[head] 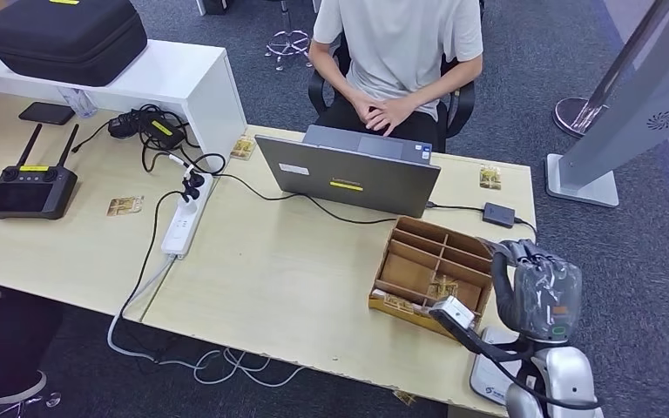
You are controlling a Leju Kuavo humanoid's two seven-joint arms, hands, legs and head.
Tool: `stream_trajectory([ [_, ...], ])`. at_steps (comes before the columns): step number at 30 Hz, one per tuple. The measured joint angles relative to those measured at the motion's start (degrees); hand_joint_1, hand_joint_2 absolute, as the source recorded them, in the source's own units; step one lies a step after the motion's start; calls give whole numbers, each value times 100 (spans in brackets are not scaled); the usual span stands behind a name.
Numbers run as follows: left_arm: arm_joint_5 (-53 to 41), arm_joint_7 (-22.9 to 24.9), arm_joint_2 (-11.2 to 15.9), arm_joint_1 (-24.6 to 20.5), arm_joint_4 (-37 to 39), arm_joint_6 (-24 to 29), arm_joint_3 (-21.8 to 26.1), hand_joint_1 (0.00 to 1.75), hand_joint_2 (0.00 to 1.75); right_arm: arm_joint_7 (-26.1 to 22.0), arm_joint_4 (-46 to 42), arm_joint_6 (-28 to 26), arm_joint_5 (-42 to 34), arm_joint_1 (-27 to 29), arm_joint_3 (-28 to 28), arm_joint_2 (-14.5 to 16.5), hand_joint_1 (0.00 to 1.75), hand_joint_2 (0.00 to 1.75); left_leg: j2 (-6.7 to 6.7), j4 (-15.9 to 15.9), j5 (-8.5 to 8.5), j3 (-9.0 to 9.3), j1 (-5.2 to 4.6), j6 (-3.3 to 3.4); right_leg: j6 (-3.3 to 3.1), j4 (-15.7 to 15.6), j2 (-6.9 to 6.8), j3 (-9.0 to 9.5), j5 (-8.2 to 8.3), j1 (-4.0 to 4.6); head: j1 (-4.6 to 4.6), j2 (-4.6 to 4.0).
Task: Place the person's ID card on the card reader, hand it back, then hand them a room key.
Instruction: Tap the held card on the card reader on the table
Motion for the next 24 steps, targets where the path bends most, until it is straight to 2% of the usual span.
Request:
stream_trajectory([
  [4,-16,36,-4,2,1,46,44,0,175,-10,-453,-86,-5,457,13,-15,175,175,1,2,-1,4,-1,-1,0,-3,0,-2,0,0,0,0],
  [11,-51,80,-10,3,9,137,55,0,175,-396,-1116,-265,-518,1354,-336,-255,175,175,11,1,-5,2,-1,2,0,-4,8,-1,0,0,1,0],
  [24,-51,80,-12,3,9,137,56,0,175,-462,-1313,-274,-538,1559,-517,-316,175,175,22,2,-4,7,0,1,-2,-2,16,-1,2,1,1,0],
])
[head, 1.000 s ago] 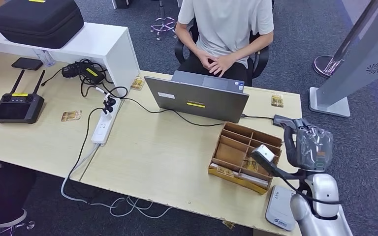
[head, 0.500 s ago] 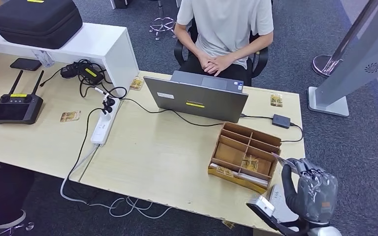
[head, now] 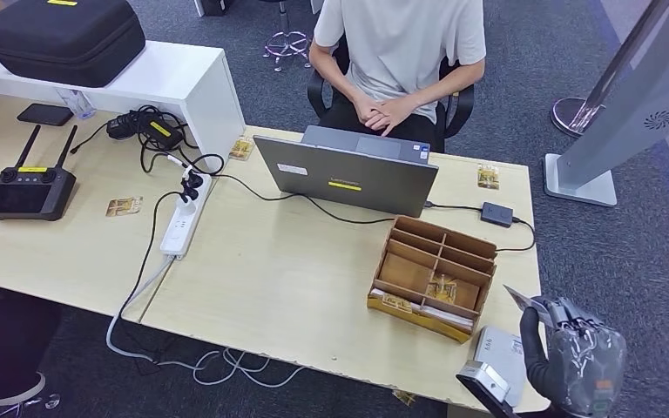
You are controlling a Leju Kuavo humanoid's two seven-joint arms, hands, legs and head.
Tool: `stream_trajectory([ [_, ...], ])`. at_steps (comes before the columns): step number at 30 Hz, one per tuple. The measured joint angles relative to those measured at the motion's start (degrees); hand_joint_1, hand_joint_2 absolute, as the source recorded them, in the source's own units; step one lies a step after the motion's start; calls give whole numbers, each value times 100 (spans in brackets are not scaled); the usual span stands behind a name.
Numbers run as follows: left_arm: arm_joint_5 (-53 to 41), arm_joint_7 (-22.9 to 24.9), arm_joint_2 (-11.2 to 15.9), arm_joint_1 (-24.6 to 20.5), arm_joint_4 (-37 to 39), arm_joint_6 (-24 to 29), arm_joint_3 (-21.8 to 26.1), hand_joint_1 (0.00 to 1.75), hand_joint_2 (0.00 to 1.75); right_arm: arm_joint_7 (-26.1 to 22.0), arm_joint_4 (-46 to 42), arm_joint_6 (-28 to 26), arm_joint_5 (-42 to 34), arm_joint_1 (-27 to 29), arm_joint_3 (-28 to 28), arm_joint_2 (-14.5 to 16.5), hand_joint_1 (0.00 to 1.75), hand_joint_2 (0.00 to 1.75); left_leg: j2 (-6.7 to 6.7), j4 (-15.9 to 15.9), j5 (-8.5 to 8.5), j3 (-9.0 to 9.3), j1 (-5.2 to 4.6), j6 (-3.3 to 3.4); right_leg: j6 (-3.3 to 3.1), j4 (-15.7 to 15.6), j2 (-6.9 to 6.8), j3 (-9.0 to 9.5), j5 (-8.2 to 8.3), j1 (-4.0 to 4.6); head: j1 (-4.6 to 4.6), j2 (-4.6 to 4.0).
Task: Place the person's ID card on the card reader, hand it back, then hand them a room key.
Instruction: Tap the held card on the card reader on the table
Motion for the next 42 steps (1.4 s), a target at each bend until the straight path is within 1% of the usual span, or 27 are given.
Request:
stream_trajectory([
  [11,-16,-4,0,0,0,-10,0,0,175,-90,103,34,3,-1,-84,-5,175,175,0,0,0,-2,-1,0,0,0,0,0,0,0,0,0],
  [19,-48,-7,0,0,0,-10,0,0,175,-79,696,14,-33,-108,-310,0,175,175,-1,0,0,0,0,0,0,0,-1,1,0,0,-1,0],
  [24,-61,1,-2,0,1,14,0,0,175,-146,1344,-120,-61,-19,-480,106,175,175,-1,0,-1,-2,-1,0,0,0,-1,0,-1,-1,-1,0],
  [28,-66,21,-2,-1,2,24,0,0,175,-192,1687,-186,-96,-1,-565,187,175,175,1,0,-3,-1,-1,-1,0,0,1,-1,-1,0,-1,0],
  [42,-77,46,-2,-1,2,52,0,0,175,-260,2082,-223,-162,32,-688,326,175,175,2,0,-2,0,-1,-1,0,0,2,0,-1,-1,0,0],
])
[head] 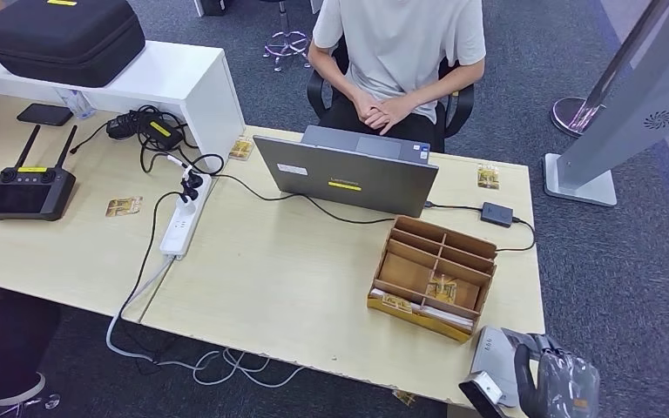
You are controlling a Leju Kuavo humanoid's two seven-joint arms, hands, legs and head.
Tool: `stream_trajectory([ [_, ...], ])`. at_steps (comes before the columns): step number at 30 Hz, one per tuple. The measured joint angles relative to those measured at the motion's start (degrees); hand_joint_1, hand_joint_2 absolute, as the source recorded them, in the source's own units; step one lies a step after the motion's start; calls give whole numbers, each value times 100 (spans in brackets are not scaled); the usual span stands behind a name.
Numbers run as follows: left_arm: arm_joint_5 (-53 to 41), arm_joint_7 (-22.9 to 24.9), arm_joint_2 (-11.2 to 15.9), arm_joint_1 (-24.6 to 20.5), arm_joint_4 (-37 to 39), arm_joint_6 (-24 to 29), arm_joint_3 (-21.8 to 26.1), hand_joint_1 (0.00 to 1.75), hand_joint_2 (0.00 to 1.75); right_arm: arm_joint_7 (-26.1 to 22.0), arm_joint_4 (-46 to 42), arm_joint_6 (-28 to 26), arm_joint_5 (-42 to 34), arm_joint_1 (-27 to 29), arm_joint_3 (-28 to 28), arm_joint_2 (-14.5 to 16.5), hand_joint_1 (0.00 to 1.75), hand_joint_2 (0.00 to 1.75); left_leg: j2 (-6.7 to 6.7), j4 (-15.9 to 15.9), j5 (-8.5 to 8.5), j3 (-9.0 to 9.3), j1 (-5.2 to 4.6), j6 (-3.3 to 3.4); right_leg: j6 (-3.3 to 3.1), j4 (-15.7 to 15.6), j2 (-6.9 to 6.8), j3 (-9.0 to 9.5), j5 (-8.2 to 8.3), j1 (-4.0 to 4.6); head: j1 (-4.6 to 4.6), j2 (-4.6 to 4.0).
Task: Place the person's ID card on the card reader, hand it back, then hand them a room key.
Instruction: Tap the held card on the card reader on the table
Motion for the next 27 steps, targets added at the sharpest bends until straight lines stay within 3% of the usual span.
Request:
stream_trajectory([
  [27,-30,-1,0,-1,7,17,0,0,175,-76,283,15,-66,-33,-52,46,175,175,0,0,0,0,0,0,0,0,0,0,0,0,1,0],
])
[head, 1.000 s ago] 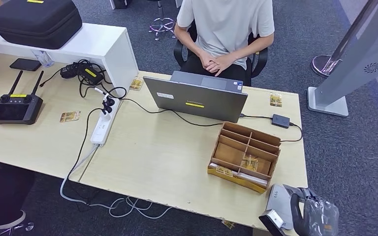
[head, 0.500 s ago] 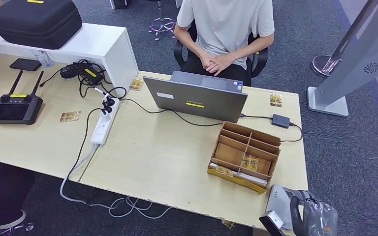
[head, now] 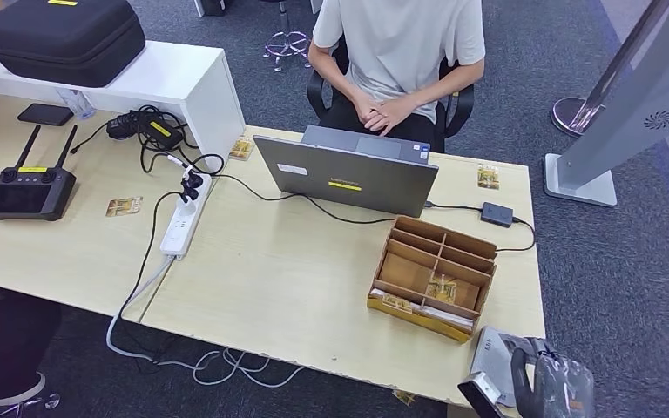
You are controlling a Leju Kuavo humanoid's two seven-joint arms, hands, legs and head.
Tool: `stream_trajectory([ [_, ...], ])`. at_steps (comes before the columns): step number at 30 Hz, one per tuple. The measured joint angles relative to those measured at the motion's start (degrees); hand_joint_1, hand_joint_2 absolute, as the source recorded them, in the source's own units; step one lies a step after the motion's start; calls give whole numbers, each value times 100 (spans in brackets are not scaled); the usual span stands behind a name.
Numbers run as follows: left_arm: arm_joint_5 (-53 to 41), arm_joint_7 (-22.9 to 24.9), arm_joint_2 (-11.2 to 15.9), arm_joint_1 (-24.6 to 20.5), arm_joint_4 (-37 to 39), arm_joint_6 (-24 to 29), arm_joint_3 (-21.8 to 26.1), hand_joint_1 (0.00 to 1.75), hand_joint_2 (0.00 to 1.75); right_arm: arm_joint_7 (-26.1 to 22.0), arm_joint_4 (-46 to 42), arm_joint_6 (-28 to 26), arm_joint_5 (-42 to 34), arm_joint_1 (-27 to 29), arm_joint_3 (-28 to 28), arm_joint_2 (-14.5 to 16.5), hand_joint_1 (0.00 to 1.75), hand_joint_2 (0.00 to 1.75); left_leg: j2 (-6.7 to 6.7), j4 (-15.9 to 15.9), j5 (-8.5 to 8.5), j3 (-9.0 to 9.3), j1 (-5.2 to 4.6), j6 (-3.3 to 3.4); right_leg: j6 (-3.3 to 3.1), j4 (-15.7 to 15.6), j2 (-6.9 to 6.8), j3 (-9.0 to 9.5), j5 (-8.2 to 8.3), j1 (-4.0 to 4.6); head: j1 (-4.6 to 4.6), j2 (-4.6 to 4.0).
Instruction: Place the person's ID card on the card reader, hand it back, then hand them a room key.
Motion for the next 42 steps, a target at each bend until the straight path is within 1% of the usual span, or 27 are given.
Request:
stream_trajectory([
  [3,-21,-9,0,0,2,-13,0,0,175,-13,126,7,59,-81,9,8,175,175,0,0,0,0,0,0,0,0,0,0,0,0,-1,0],
  [8,-96,-38,0,-1,5,-72,0,0,175,125,206,37,491,-320,129,11,175,175,0,0,1,0,0,1,0,0,0,2,1,0,-1,0],
  [12,-159,-51,1,-3,6,-107,0,0,175,269,122,186,722,-668,283,-13,175,175,4,0,2,2,0,1,-1,1,6,2,4,0,-1,0],
  [16,-227,-64,2,-6,6,-156,0,0,175,377,14,336,827,-1208,482,-80,175,175,7,0,6,1,0,1,-1,3,10,4,6,0,-1,0],
  [21,-307,-78,5,-20,6,-201,0,0,175,601,-63,751,930,-2145,783,-130,175,175,10,3,9,8,-1,-1,-2,3,13,4,14,-1,0,0],
  [25,-358,-125,8,-21,6,-210,-1,0,175,717,-49,856,942,-2697,1015,-146,175,175,9,2,9,3,-1,-1,-3,5,15,2,15,0,-1,0],
  [27,-404,-146,9,-26,6,-227,-4,0,175,798,50,982,943,-3105,1146,-135,175,175,13,1,9,2,-1,-1,-4,7,19,1,16,0,-1,0],
  [29,-460,-164,9,-34,6,-255,-19,0,175,916,255,1126,954,-3590,1284,-81,175,175,15,1,9,3,0,-2,-5,7,20,0,17,0,-1,0],
  [32,-540,-173,9,-45,6,-291,-70,0,175,1125,696,1246,1027,-4234,1468,90,175,175,10,2,13,5,1,-4,-6,8,16,1,17,1,-2,0],
  [37,-617,-226,9,-55,6,-327,-158,0,175,1347,1477,1261,1102,-4987,1670,351,175,175,6,1,15,2,2,-5,-7,9,14,1,18,1,-1,0],
  [42,-744,-274,10,-55,6,-380,-270,0,175,1798,2750,1165,1189,-5846,1742,649,175,175,3,2,15,2,1,-5,-7,9,11,0,18,0,-1,0],
])
